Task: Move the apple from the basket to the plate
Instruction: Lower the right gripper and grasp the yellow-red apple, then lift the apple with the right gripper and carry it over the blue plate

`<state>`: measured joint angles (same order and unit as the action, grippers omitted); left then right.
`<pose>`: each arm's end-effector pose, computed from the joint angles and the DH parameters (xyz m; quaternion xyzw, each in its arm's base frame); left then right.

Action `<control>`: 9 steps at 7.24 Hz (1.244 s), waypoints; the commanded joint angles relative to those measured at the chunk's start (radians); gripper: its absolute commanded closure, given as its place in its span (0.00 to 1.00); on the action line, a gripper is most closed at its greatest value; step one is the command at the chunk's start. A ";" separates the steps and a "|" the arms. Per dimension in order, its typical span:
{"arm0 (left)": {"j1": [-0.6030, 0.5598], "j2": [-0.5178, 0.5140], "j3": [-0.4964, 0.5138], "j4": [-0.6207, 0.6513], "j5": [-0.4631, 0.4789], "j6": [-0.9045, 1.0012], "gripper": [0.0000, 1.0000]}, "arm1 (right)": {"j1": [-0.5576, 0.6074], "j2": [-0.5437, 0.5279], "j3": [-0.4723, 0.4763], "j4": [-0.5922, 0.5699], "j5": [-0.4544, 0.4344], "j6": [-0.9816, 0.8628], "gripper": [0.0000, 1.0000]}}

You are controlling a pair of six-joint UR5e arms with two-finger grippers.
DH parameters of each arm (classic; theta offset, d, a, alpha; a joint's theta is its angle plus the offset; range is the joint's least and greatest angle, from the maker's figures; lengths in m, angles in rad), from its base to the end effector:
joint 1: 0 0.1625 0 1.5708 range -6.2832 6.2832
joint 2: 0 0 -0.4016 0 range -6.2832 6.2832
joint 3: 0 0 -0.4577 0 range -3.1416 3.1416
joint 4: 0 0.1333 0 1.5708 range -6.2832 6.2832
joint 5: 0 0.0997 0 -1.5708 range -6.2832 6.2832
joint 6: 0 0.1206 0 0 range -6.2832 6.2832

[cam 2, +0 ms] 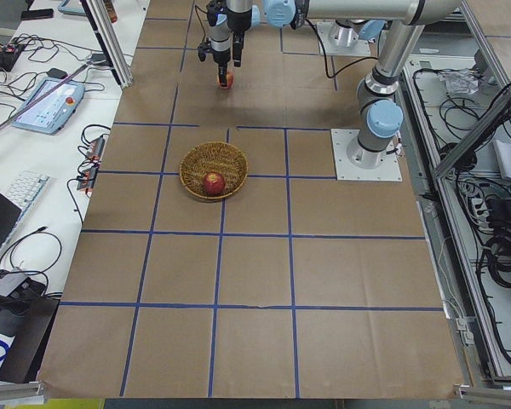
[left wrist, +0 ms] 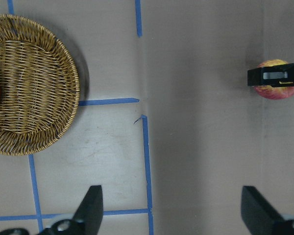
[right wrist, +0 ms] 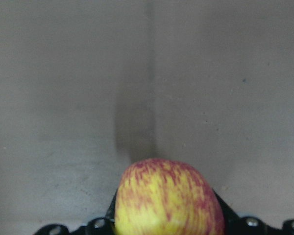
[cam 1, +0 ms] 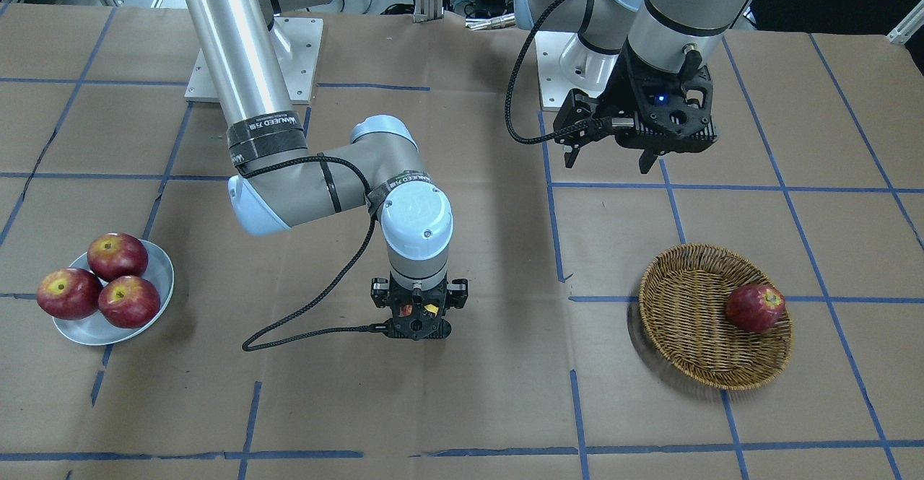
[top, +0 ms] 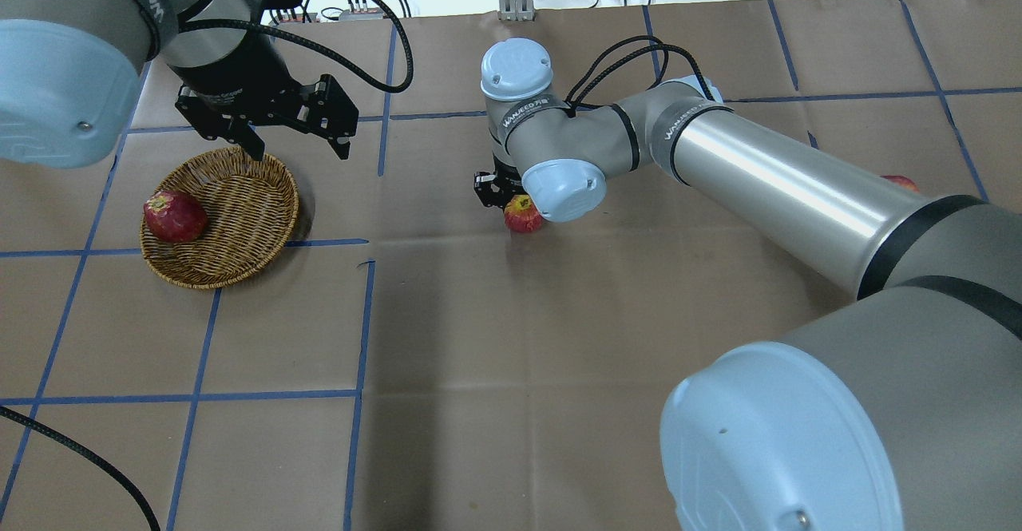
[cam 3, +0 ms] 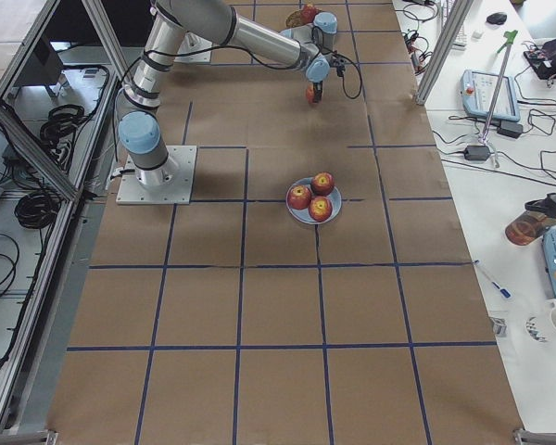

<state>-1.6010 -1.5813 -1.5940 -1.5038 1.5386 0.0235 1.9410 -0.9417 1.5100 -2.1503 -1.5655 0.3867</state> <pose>-0.1542 -0.5609 0.4315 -0.0271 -0.9994 0.0166 0.0161 0.3865 -0.6257 0.1214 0.0082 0.9999 -0.0042 0.0045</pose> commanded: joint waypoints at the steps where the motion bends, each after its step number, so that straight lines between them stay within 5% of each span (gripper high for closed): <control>1: -0.002 0.001 0.000 -0.035 -0.009 -0.010 0.01 | -0.011 -0.009 -0.062 0.024 -0.005 0.000 0.53; 4: 0.004 0.007 0.000 -0.044 0.000 0.001 0.01 | -0.138 -0.170 -0.094 0.258 -0.004 -0.145 0.53; 6: 0.003 0.029 -0.001 -0.064 0.006 0.003 0.01 | -0.316 -0.303 -0.058 0.421 -0.005 -0.439 0.53; 9: 0.007 0.046 -0.001 -0.090 0.009 0.024 0.01 | -0.677 -0.424 0.109 0.412 -0.013 -0.956 0.53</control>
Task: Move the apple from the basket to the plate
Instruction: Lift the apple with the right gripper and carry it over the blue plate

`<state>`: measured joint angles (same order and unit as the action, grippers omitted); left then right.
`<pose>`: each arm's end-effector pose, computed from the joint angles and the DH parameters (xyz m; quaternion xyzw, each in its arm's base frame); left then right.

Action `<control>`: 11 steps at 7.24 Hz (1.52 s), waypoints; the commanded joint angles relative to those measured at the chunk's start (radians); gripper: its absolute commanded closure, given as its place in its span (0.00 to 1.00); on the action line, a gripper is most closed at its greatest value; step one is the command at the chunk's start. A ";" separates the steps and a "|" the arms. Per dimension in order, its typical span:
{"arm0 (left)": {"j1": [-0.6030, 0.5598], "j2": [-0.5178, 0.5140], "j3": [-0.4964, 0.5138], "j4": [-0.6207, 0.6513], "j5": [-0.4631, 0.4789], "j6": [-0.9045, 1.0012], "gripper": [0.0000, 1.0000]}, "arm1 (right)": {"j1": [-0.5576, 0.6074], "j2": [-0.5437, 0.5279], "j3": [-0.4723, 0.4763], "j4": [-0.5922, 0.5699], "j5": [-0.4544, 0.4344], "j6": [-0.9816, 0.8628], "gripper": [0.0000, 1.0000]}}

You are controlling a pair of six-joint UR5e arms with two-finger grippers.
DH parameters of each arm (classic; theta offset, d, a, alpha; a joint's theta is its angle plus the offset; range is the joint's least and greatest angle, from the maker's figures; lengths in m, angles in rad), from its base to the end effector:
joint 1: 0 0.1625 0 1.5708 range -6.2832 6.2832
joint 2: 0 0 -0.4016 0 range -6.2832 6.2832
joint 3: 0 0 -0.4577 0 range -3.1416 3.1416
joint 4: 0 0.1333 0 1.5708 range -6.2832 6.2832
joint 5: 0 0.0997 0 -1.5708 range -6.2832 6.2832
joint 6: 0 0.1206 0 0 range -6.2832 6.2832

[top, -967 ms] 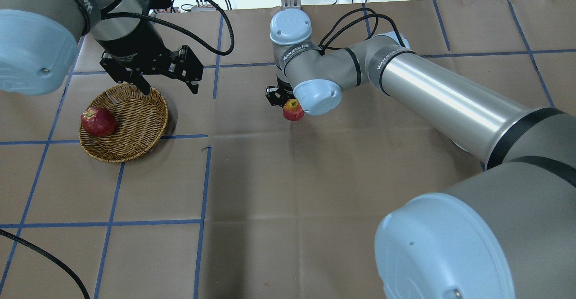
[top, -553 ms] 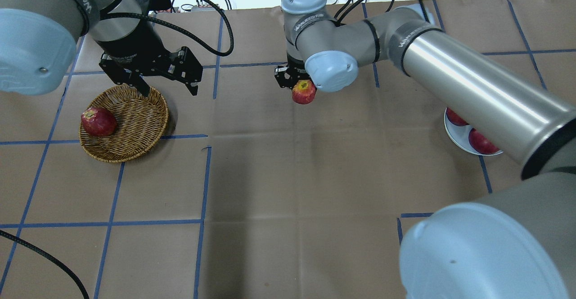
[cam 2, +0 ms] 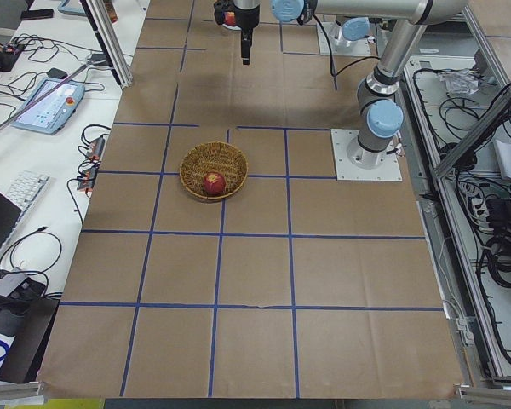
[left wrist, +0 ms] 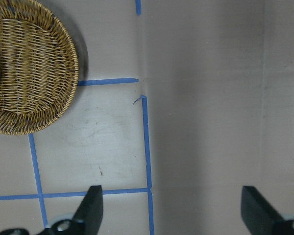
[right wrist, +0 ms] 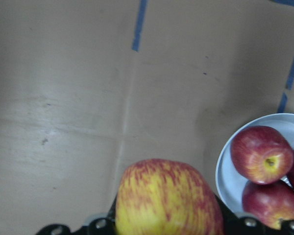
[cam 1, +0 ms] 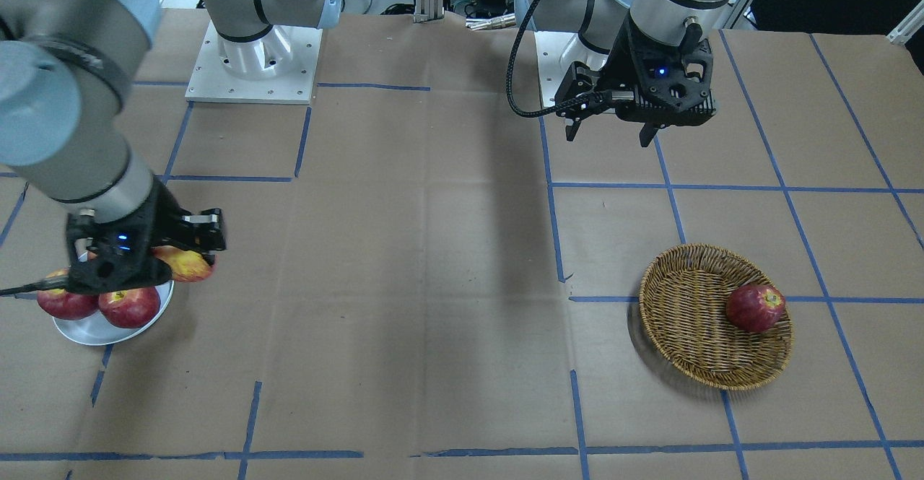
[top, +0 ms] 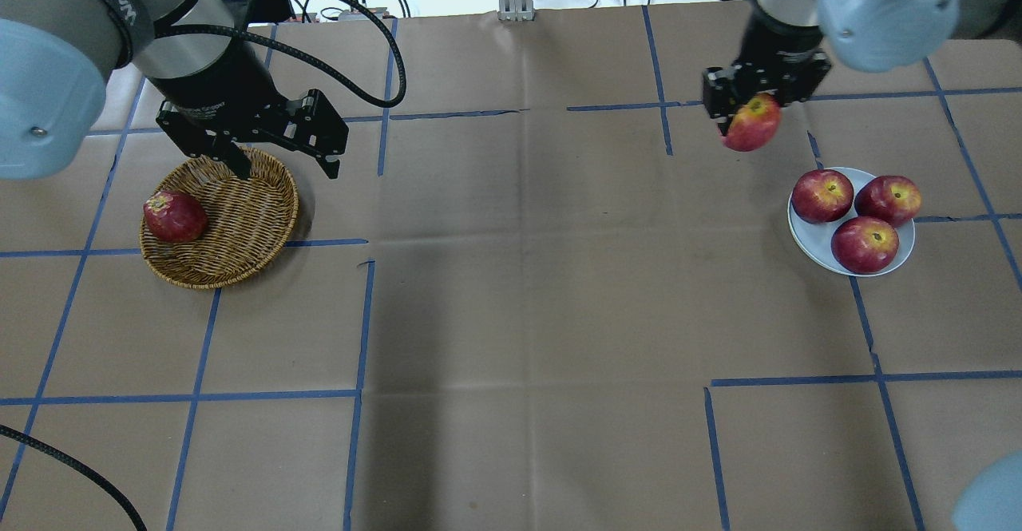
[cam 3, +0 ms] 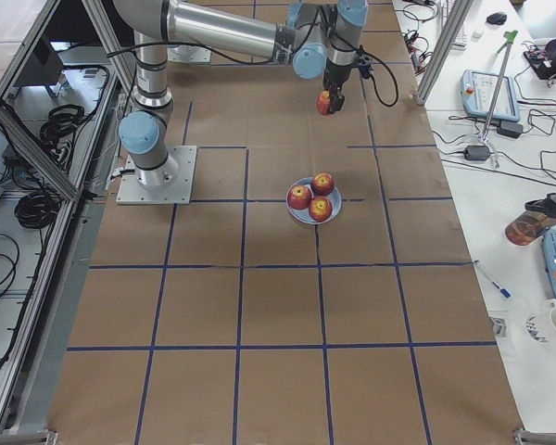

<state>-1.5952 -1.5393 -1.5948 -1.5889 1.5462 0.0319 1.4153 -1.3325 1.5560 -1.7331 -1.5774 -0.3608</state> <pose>-0.1495 -0.5400 0.4457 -0.0281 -0.9995 -0.0053 0.0123 0.0328 -0.6461 0.3248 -0.1025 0.9943 0.0304 0.0046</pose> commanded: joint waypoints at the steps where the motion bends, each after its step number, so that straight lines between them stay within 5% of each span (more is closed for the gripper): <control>1: 0.001 0.004 -0.001 -0.005 0.005 0.025 0.01 | -0.210 -0.025 0.087 -0.022 -0.003 -0.287 0.53; 5: 0.057 0.002 -0.013 -0.010 0.038 0.033 0.01 | -0.240 0.047 0.182 -0.313 -0.032 -0.366 0.53; 11: 0.057 0.007 -0.036 0.003 0.040 0.030 0.01 | -0.271 0.084 0.245 -0.327 -0.088 -0.374 0.52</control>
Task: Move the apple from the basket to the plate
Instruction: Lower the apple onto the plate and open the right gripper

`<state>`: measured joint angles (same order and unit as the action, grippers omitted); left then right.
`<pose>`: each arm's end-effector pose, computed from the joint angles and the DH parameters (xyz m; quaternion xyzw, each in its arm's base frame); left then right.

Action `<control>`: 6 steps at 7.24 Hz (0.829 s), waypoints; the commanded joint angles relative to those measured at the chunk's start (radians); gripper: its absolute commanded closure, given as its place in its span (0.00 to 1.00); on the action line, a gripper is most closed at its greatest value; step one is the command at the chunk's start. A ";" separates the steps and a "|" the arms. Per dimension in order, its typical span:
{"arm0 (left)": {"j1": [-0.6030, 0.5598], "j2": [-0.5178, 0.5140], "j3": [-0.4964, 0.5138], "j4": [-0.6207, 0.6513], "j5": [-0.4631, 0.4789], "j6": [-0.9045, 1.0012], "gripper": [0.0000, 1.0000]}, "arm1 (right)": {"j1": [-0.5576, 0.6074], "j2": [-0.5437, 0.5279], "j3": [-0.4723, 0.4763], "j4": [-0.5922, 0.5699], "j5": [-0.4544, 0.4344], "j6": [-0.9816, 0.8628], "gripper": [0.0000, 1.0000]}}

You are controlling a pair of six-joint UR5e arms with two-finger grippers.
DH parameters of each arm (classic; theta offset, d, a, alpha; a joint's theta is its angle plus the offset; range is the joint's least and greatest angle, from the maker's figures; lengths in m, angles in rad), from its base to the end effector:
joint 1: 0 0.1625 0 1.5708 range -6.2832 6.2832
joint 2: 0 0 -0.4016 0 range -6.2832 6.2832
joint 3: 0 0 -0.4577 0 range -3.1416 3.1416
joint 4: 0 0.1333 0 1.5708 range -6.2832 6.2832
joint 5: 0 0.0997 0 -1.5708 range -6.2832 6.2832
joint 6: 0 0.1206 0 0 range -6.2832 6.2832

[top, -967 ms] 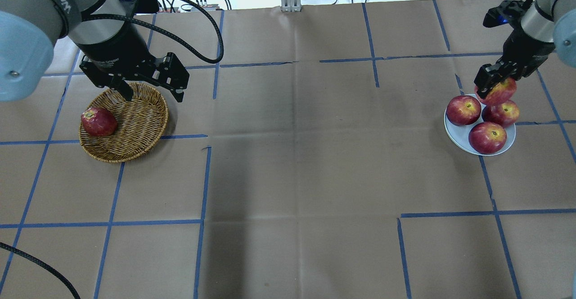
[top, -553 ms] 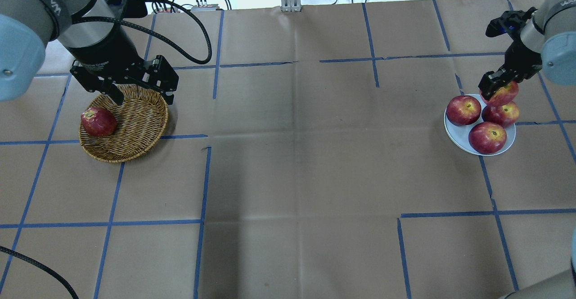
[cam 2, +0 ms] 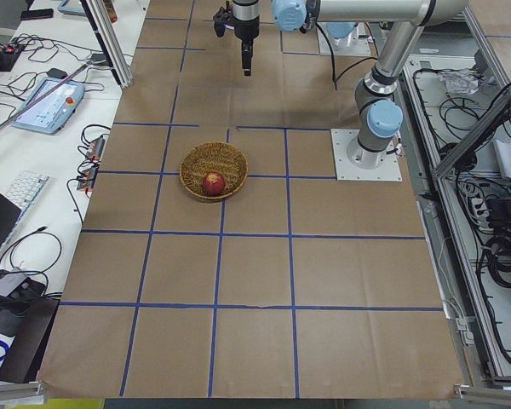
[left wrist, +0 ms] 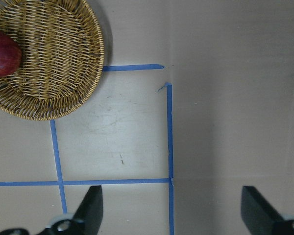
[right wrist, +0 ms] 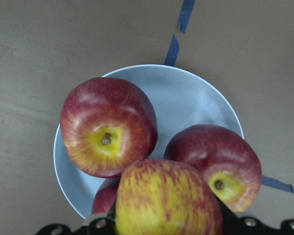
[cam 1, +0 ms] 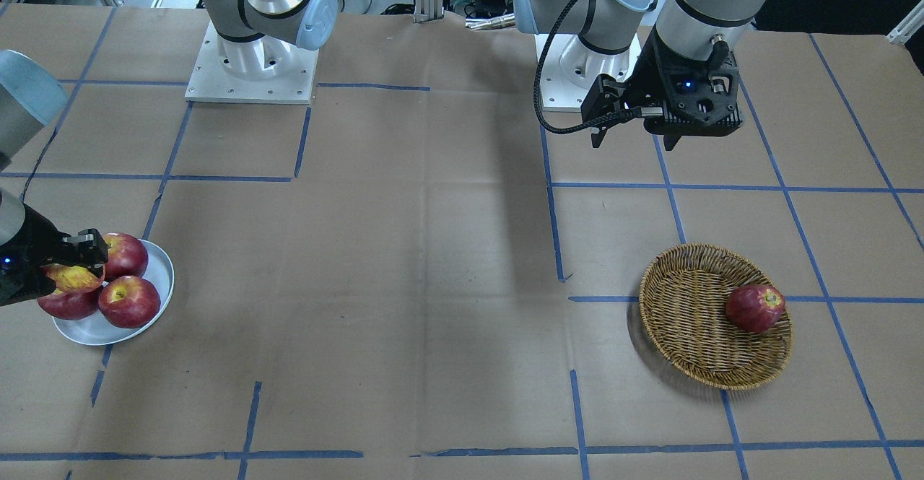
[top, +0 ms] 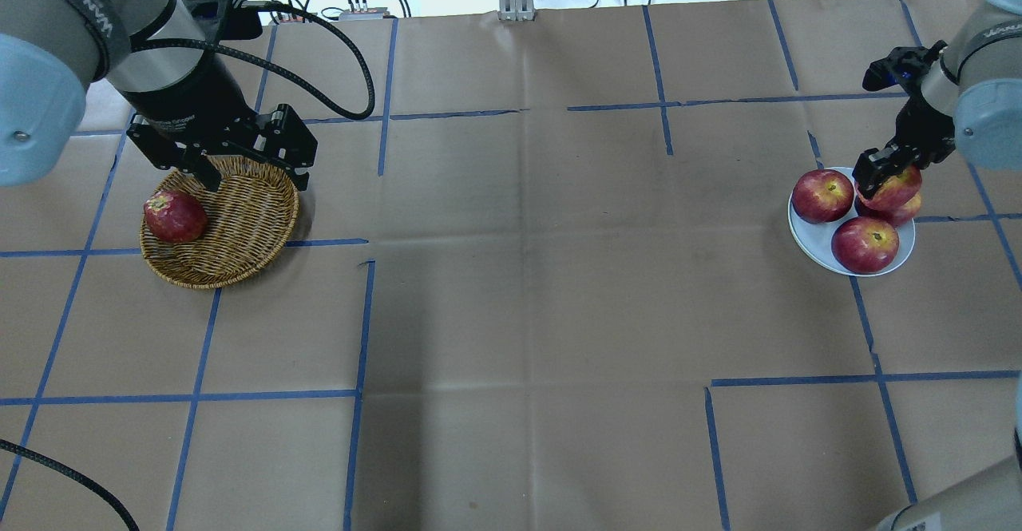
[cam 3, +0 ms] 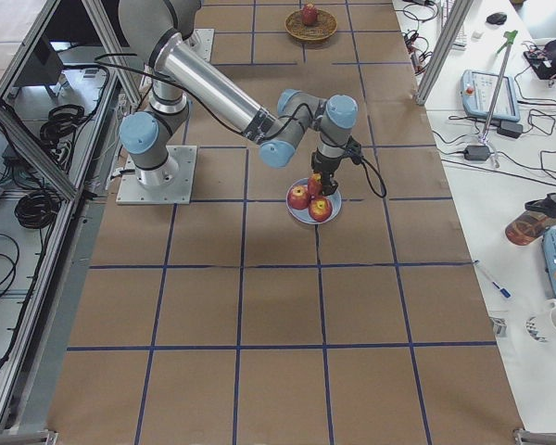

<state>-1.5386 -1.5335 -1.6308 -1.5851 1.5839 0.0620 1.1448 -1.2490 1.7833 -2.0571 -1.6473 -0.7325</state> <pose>-0.1143 -0.5417 0.4292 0.0150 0.9997 0.0188 0.0057 -0.1410 -0.6111 0.1855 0.1534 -0.9871 -0.0410 0.0189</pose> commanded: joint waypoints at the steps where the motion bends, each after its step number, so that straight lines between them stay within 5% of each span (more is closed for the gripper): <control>1: 0.000 0.001 0.002 -0.001 0.001 -0.001 0.01 | 0.000 0.002 0.019 -0.006 -0.025 -0.002 0.46; 2: 0.000 0.001 0.000 -0.001 0.002 0.001 0.01 | 0.000 0.003 0.015 -0.014 -0.019 -0.002 0.03; 6: 0.000 0.001 0.000 -0.001 0.001 -0.001 0.01 | 0.007 -0.020 -0.053 0.000 -0.014 0.004 0.00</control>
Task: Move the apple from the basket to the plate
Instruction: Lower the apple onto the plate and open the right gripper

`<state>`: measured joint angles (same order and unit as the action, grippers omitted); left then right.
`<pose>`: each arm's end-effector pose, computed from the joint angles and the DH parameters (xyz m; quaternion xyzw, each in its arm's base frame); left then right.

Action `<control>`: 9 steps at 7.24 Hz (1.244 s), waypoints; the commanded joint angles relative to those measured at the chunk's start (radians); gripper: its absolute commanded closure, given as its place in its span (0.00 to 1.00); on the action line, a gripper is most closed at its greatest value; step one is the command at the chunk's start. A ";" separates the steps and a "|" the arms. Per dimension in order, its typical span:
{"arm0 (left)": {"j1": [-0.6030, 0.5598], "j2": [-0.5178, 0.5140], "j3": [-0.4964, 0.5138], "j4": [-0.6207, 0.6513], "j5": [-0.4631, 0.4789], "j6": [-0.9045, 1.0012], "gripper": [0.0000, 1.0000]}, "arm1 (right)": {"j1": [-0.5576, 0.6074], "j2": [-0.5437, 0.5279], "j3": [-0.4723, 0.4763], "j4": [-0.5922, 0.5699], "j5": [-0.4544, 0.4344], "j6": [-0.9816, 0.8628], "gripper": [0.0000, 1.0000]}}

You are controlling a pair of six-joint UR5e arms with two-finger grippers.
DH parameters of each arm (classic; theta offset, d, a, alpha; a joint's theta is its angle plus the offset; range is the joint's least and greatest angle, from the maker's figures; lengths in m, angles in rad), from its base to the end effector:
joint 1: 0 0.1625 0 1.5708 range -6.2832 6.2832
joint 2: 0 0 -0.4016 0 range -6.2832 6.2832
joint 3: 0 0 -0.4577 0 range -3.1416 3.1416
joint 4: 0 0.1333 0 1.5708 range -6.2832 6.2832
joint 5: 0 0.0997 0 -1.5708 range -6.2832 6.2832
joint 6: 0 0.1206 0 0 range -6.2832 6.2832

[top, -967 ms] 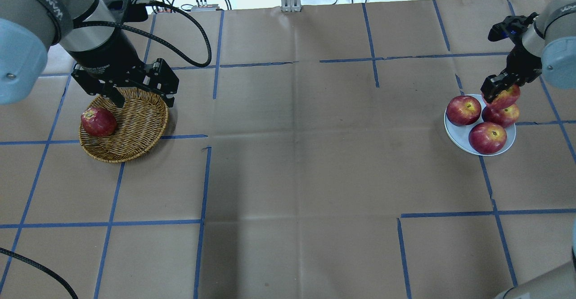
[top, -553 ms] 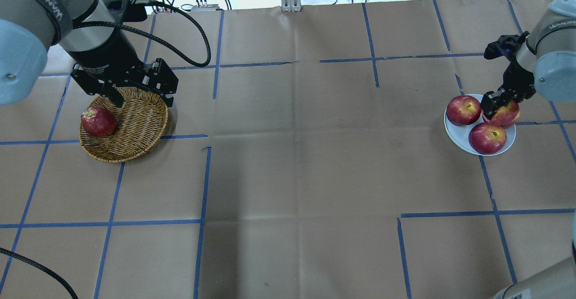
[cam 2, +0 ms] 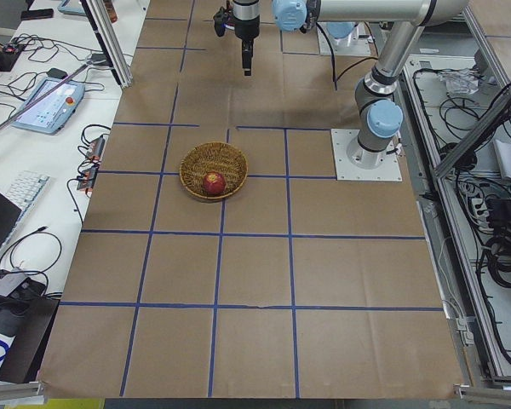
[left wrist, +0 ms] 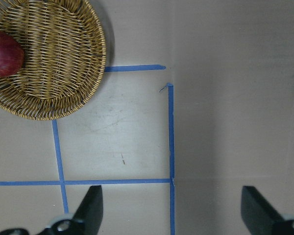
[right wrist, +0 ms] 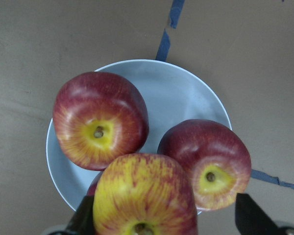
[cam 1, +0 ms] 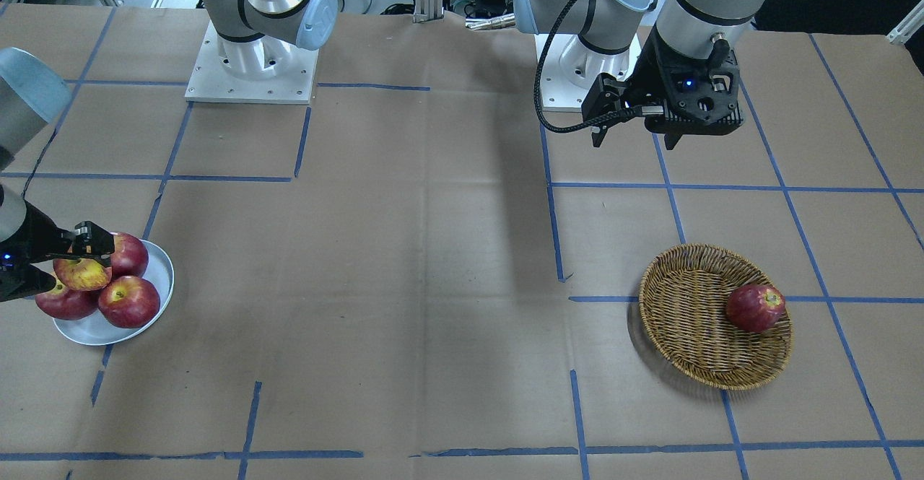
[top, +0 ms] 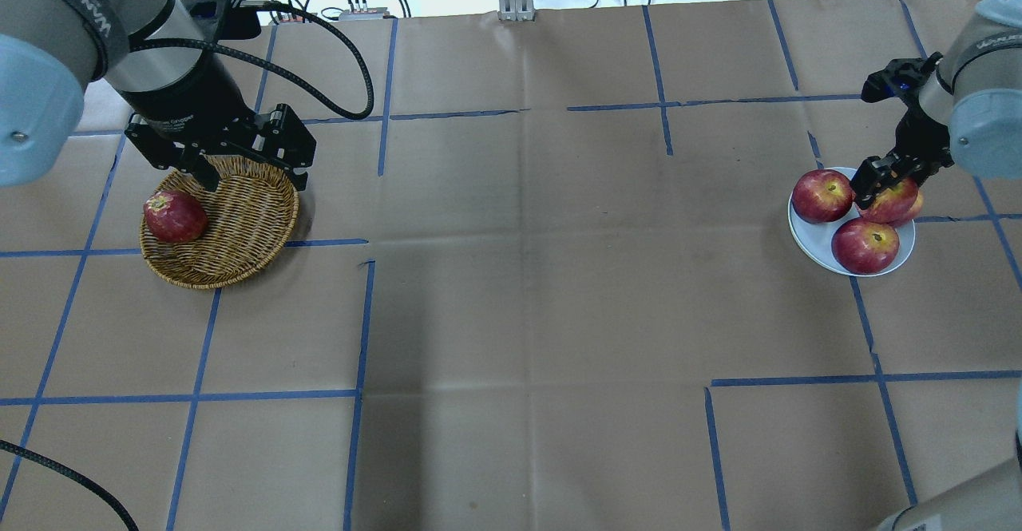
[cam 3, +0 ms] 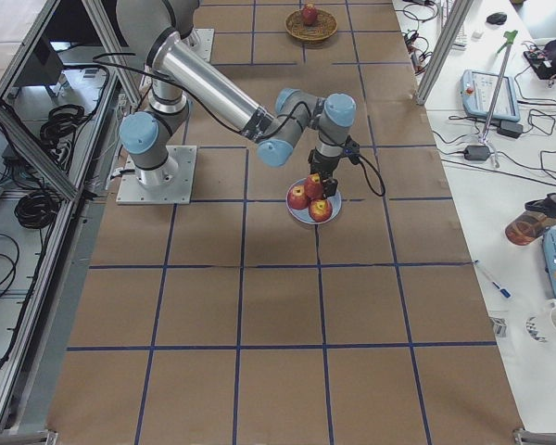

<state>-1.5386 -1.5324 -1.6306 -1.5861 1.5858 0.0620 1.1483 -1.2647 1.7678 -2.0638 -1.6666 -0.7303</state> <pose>-0.1141 -0.5413 0.4298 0.0150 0.9997 0.0187 0.0066 -0.1434 -0.6159 0.2037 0.1534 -0.9870 -0.0303 0.0374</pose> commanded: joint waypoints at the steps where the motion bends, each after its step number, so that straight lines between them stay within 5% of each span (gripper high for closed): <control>1: 0.000 0.000 0.000 0.000 -0.001 -0.001 0.01 | 0.008 -0.005 -0.080 0.040 0.011 0.002 0.00; 4: 0.000 0.000 0.000 0.000 -0.003 -0.001 0.01 | 0.059 -0.050 -0.201 0.233 0.042 0.050 0.00; 7: 0.000 0.000 -0.003 0.000 -0.003 0.001 0.01 | 0.201 -0.126 -0.339 0.556 0.041 0.312 0.00; 9: 0.000 -0.002 -0.003 0.000 -0.003 -0.001 0.01 | 0.337 -0.169 -0.327 0.596 0.042 0.486 0.00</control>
<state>-1.5386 -1.5329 -1.6331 -1.5870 1.5830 0.0624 1.3992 -1.4065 1.4395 -1.5024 -1.6251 -0.3476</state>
